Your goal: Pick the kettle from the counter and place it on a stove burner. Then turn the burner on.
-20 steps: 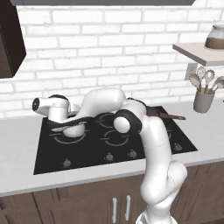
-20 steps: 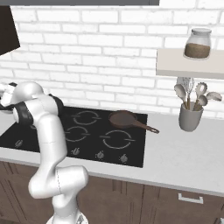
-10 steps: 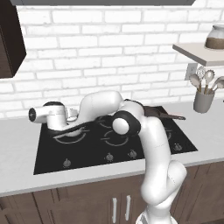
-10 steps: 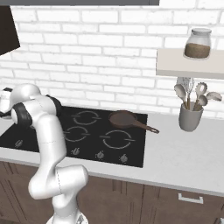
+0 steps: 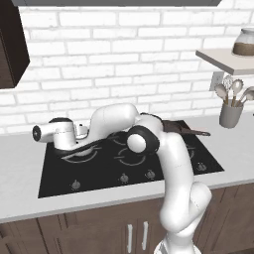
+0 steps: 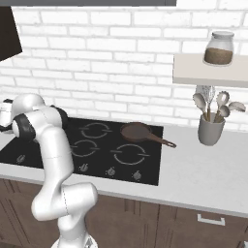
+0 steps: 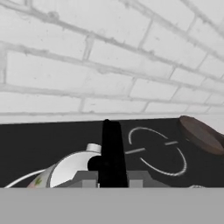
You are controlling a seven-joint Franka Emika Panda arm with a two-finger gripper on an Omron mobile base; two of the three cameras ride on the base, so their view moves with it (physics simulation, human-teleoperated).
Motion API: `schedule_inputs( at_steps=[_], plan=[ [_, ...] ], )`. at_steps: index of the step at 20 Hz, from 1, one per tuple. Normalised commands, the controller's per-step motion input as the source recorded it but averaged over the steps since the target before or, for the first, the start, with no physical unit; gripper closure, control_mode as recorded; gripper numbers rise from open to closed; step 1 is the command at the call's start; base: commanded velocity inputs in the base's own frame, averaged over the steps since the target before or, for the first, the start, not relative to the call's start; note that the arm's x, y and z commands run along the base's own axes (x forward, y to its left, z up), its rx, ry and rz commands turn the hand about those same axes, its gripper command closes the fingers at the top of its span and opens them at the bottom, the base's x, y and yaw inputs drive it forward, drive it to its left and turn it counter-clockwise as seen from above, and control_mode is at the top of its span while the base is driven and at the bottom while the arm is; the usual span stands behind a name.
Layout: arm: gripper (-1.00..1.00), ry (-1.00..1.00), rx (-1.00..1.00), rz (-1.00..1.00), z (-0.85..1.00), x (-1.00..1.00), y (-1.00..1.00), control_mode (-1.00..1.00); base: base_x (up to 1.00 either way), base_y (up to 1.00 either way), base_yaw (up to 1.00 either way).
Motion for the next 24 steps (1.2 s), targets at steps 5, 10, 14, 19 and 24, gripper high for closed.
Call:
schedule_inputs(
  at_steps=[5, 10, 14, 19, 24],
  plan=[
    [-1.00, 0.00, 0.00, 0.00, 0.00, 0.00, 0.00, -1.00, 0.00, 0.00, 0.00],
    [-1.00, 0.00, 0.00, 0.00, 0.00, 0.00, 0.00, -1.00, 0.00, 0.00, 0.00],
    [-1.00, 0.03, 0.00, 0.00, 0.06, 0.00, 0.00, -1.00, 0.00, 0.00, 0.00],
    [-1.00, 0.02, 0.00, 0.00, 0.42, 0.00, 0.00, -1.00, 0.00, 0.00, 0.00],
    [-1.00, 0.00, 0.00, 0.00, 0.54, 0.00, 0.00, -1.00, 0.00, 0.00, 0.00]
  ],
)
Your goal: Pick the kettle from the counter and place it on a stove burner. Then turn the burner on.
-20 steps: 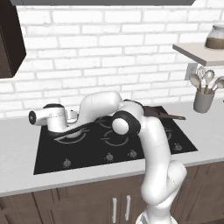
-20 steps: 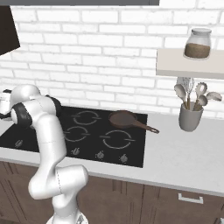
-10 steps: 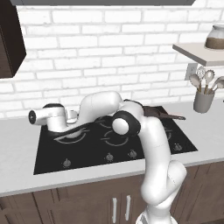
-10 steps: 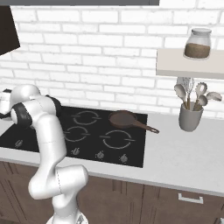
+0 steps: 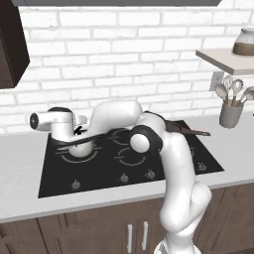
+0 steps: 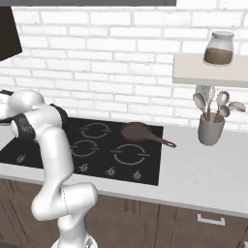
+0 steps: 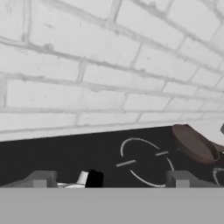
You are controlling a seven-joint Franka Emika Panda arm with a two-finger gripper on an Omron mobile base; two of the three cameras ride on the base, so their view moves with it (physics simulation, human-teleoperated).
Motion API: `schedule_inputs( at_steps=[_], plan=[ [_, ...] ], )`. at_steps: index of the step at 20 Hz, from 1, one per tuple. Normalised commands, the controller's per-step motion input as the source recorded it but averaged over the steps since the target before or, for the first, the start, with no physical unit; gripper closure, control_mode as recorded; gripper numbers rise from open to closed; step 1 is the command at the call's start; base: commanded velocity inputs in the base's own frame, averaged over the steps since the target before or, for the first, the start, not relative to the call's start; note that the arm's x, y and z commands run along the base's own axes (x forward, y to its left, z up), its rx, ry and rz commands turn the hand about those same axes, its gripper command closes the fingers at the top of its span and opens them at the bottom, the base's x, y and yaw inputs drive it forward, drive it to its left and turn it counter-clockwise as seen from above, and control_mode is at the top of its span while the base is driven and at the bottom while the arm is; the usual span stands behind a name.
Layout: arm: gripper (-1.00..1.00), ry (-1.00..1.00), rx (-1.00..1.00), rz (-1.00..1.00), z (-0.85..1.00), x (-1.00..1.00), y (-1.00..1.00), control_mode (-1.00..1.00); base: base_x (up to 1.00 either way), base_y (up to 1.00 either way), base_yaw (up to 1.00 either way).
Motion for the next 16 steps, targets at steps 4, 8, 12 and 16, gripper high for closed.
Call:
schedule_inputs(
  at_steps=[4, 8, 12, 16],
  plan=[
    [-1.00, 0.02, 0.01, 0.00, 0.58, -0.13, -0.12, -1.00, 0.00, 0.00, 0.00],
    [-1.00, 0.16, 0.11, 0.00, 0.35, -0.69, -0.37, -1.00, 0.00, 0.00, 0.00],
    [-1.00, 0.23, 0.15, 0.00, 0.22, -0.71, -0.33, -1.00, 0.00, 0.00, 0.00],
    [-1.00, 0.23, 0.11, 0.05, 0.32, -0.55, -0.10, -1.00, 0.00, 0.00, 0.00]
  ],
)
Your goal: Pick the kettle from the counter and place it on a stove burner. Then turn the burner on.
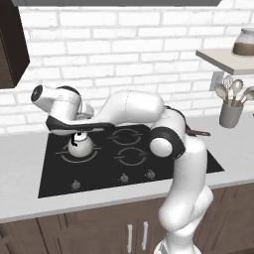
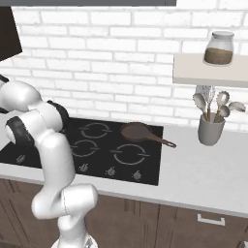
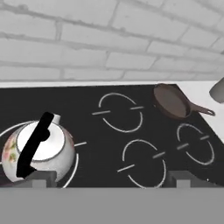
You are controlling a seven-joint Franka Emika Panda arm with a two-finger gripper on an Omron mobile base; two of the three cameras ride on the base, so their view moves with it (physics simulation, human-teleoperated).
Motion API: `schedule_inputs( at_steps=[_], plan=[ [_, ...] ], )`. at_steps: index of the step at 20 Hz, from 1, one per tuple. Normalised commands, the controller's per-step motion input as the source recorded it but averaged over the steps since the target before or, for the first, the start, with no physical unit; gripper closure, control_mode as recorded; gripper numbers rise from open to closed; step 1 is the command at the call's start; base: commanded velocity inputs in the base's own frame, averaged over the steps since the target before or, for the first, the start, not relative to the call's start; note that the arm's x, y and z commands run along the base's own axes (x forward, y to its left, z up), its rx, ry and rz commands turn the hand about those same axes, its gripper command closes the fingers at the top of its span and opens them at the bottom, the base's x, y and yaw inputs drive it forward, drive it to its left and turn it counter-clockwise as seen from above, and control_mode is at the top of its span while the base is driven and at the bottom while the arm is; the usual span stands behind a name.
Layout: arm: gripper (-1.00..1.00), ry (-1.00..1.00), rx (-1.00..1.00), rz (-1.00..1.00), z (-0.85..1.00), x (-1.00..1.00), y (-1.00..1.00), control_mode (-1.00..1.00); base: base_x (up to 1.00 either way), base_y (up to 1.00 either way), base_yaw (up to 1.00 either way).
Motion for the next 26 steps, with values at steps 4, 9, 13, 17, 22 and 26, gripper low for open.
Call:
schedule_inputs(
  at_steps=[4, 9, 13, 17, 22, 26],
  plan=[
    [-1.00, 0.34, 0.11, 0.10, 0.21, -0.47, -0.01, -1.00, 0.00, 0.00, 0.00],
    [-1.00, 0.51, 0.08, 0.14, 0.00, -0.24, 0.00, -1.00, 0.00, 0.00, 0.00],
    [-1.00, 0.51, 0.06, 0.08, -0.08, -0.13, 0.00, -1.00, 0.00, 0.00, 0.00],
    [-1.00, 0.15, 0.16, 0.00, -0.22, -0.31, 0.04, -1.00, 0.00, 0.00, 0.00],
    [-1.00, -0.12, 0.16, 0.04, -0.37, -0.48, 0.17, -1.00, 0.00, 0.00, 0.00],
    [-1.00, -0.14, 0.21, 0.00, -0.63, -0.69, 0.02, -1.00, 0.00, 0.00, 0.00]
  ],
)
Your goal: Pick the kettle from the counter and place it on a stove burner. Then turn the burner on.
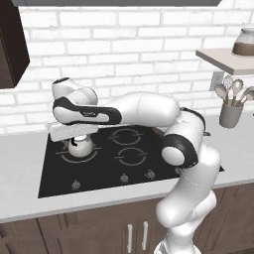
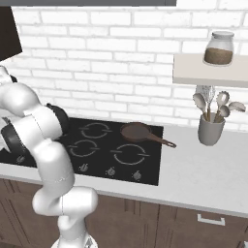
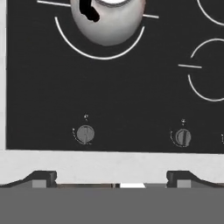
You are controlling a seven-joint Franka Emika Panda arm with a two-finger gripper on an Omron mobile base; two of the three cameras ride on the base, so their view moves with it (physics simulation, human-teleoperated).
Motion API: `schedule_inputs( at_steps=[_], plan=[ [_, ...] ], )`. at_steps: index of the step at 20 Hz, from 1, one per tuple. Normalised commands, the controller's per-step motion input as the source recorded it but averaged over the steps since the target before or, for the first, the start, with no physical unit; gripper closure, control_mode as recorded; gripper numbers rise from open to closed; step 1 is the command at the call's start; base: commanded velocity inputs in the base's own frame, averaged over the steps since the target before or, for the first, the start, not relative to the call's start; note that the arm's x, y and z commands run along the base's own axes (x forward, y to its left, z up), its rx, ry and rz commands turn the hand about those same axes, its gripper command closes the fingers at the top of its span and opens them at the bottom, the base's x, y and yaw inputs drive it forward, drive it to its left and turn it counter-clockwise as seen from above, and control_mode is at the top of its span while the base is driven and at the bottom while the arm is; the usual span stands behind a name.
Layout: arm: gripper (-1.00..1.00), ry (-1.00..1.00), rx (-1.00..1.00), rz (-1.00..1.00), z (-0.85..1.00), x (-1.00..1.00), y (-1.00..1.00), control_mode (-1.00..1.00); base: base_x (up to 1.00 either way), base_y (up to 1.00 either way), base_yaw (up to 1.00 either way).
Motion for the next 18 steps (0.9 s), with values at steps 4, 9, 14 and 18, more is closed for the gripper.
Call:
schedule_inputs(
  at_steps=[4, 9, 14, 18],
  plan=[
    [-1.00, -0.05, 0.22, 0.00, -0.53, -0.28, 0.00, -1.00, 0.00, 0.00, 0.00],
    [-1.00, 0.04, 0.16, 0.00, -0.66, -0.03, 0.00, -1.00, 0.00, 0.00, 0.00],
    [-1.00, 0.05, 0.01, 0.00, -0.41, -0.05, 0.02, -1.00, 0.00, 0.00, 0.00],
    [-1.00, 0.03, -0.12, 0.01, -0.16, -0.03, 0.28, -1.00, 0.00, 0.00, 0.00]
  ],
)
